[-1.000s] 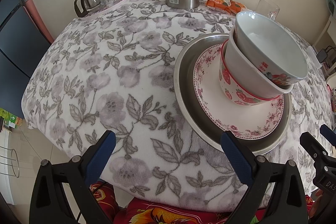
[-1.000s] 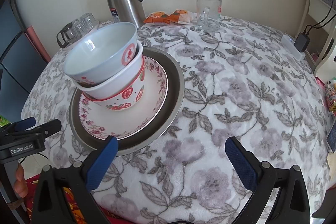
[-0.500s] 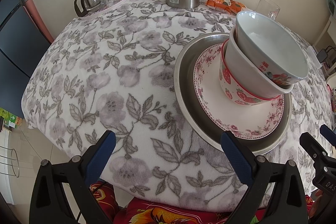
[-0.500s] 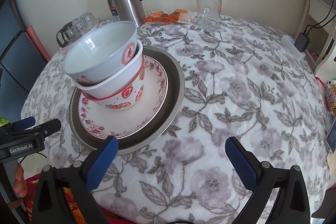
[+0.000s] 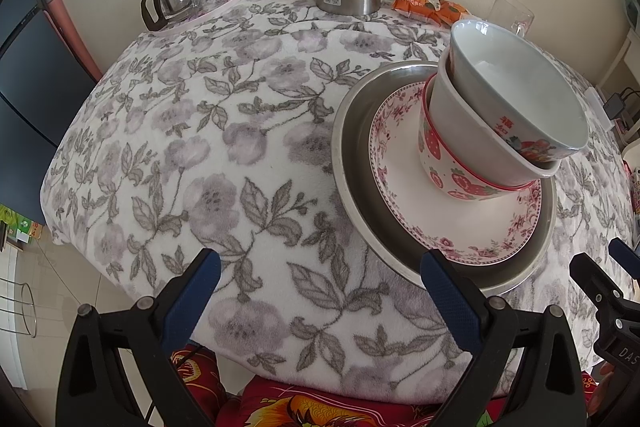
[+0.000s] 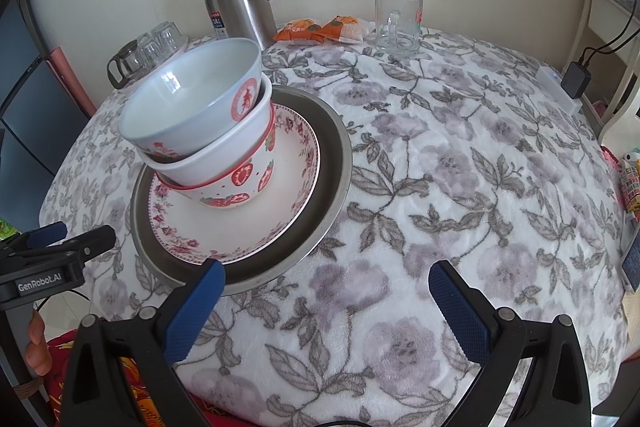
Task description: Organize plates and bowls
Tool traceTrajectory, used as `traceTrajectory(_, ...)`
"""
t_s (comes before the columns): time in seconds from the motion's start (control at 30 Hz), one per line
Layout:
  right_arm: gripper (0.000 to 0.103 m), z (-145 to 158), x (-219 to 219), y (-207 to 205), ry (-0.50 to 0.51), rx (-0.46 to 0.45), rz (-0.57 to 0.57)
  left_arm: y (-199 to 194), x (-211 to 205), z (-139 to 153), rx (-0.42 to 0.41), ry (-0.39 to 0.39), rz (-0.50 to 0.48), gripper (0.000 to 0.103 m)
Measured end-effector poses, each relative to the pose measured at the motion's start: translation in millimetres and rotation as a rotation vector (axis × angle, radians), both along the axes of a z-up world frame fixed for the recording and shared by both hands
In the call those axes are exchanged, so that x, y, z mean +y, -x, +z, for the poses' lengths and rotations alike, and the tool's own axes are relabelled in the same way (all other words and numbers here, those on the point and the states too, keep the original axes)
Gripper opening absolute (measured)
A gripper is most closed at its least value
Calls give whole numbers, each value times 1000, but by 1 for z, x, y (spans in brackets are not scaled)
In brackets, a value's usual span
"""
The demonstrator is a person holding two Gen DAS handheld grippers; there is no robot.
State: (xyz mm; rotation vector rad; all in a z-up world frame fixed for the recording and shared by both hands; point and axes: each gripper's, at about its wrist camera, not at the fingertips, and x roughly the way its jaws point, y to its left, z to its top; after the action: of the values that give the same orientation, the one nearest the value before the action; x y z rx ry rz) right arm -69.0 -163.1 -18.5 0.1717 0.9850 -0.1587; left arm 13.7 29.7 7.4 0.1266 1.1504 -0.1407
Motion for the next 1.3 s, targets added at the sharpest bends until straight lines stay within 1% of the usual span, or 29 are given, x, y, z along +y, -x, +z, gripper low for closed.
traceTrajectory(1.17, 103, -1, 1, 1, 1, 1, -1, 2, 1, -4, 5, 1, 2, 100)
traceTrajectory(1.3, 103, -1, 1, 0, 2, 1, -1, 4, 1, 4, -23, 7, 0, 100)
